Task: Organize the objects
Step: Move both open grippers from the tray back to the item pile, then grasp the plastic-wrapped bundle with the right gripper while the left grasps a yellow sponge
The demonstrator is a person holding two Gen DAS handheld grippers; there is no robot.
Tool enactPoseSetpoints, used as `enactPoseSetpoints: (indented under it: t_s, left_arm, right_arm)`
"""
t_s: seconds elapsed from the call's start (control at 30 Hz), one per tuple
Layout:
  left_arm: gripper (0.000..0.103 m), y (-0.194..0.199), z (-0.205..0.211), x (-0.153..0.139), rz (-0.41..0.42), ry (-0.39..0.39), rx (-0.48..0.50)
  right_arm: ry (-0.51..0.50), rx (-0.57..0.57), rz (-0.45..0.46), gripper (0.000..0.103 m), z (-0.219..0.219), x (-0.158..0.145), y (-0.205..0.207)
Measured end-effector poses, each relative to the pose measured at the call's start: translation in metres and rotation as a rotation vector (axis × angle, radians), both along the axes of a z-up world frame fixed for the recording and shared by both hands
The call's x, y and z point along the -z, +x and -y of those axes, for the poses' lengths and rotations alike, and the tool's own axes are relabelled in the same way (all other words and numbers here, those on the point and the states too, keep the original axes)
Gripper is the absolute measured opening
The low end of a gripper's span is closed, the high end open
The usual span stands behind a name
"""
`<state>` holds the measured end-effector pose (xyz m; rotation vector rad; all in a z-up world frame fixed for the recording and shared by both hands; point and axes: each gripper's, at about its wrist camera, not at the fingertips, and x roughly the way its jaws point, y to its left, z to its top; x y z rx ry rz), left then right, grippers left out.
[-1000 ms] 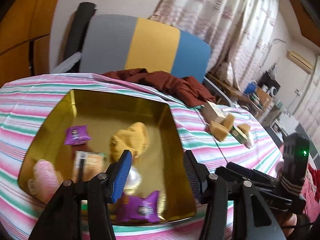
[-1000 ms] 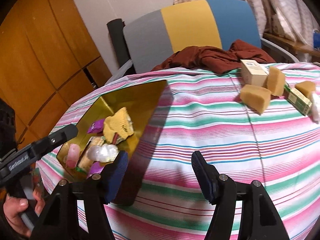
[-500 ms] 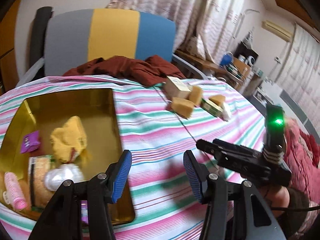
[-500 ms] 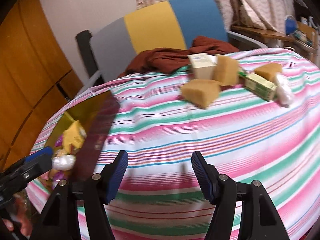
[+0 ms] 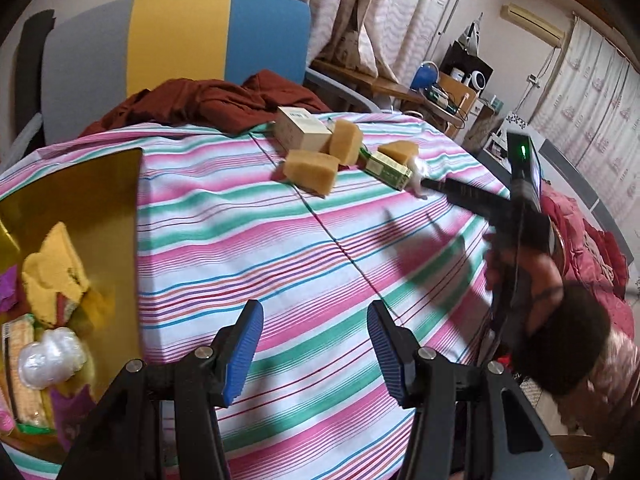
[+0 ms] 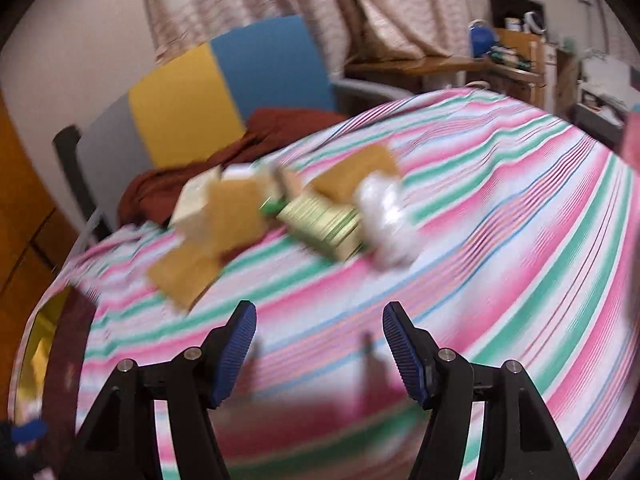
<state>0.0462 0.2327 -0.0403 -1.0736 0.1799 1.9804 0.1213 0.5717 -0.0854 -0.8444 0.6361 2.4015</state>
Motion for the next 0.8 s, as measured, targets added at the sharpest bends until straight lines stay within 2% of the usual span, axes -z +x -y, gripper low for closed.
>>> enactPoseSetpoints:
  t_s: [0.2,0.37,0.4,0.57,0.7,0.8]
  left_arm:
    - [0.06,-0.003,-0.016,0.011,0.042,-0.034,0.018]
    - [0.06,-0.01,-0.028,0.018,0.065,-0.061,0.016]
    - [0.06,-0.012,-0.03,0.02,0.07,-0.066,0.015]
    - [0.06,-0.019,-0.044,0.025,0.083,-0.073,0.013]
    - [0.06,-0.03,-0.058,0.025,0.088,-0.066,-0.003]
    - [0.061,-0.041,-0.074,0.022,0.045,-0.075,-0.024]
  right_arm:
    - [0.055,0.099,-0.022,0.066,-0.053,-0.006,-0.016]
    - [0.001,0.121,0.004,0.056,-0.078,0.01,-0.037]
    - [0.001,0.113,0.022,0.053,-0.08,0.016,-0.042]
    - [-0.023,0.071,-0.014,0.037,-0.08,0.018,-0.042]
    - [0.027,-0.004,0.004,0.035,-0.059,0.014,-0.045]
    - [0.017,-0.035,-0.03,0.035,-0.042,0.014,-0.032]
